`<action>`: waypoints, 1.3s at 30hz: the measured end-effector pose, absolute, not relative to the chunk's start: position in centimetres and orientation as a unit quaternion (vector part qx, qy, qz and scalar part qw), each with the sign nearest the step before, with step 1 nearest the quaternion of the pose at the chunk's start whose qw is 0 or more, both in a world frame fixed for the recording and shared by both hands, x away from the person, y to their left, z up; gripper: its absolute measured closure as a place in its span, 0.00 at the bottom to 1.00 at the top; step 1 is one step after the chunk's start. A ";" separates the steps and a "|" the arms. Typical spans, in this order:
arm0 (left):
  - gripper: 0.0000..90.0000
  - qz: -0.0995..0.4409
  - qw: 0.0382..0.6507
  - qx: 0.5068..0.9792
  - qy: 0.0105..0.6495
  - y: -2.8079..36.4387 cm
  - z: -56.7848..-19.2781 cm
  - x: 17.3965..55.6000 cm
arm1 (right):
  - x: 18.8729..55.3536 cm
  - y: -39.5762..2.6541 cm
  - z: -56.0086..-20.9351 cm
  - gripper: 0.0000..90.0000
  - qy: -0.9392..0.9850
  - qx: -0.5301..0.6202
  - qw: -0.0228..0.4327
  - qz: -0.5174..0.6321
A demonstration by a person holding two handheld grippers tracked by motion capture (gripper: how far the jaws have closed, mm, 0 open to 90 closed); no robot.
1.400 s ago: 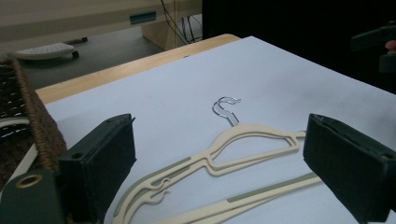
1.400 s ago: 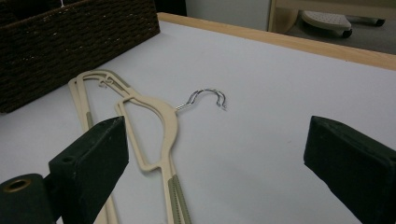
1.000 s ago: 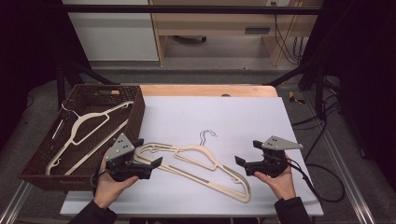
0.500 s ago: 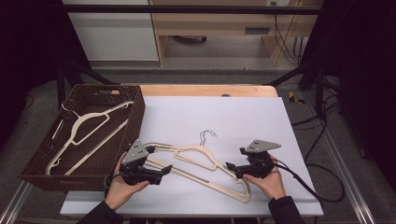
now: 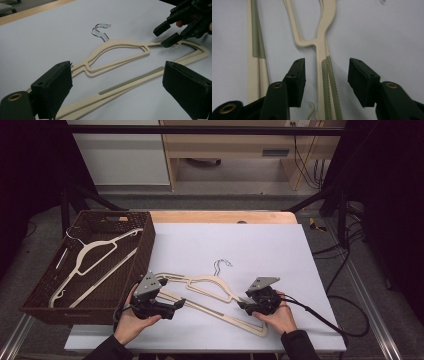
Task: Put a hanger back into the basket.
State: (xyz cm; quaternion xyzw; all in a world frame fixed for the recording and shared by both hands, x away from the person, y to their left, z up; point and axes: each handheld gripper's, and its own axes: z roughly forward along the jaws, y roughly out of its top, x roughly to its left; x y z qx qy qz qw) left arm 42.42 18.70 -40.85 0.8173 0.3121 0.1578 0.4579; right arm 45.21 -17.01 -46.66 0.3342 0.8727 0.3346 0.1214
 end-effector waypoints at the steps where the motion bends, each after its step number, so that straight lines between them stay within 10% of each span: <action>1: 0.10 0.157 0.457 0.818 0.312 18.7 -40.9 42.4 | 45.2 -16.9 -46.8 0.60 0.876 0.331 0.117 0.330; 16: 0.10 0.151 0.455 0.819 0.315 18.8 -41.1 42.7 | 45.9 -17.1 -47.2 0.87 0.885 0.312 0.116 0.325; 39: 0.11 0.149 0.451 0.822 0.315 18.8 -41.3 42.9 | 46.0 -17.7 -46.4 0.88 0.882 0.310 0.094 0.342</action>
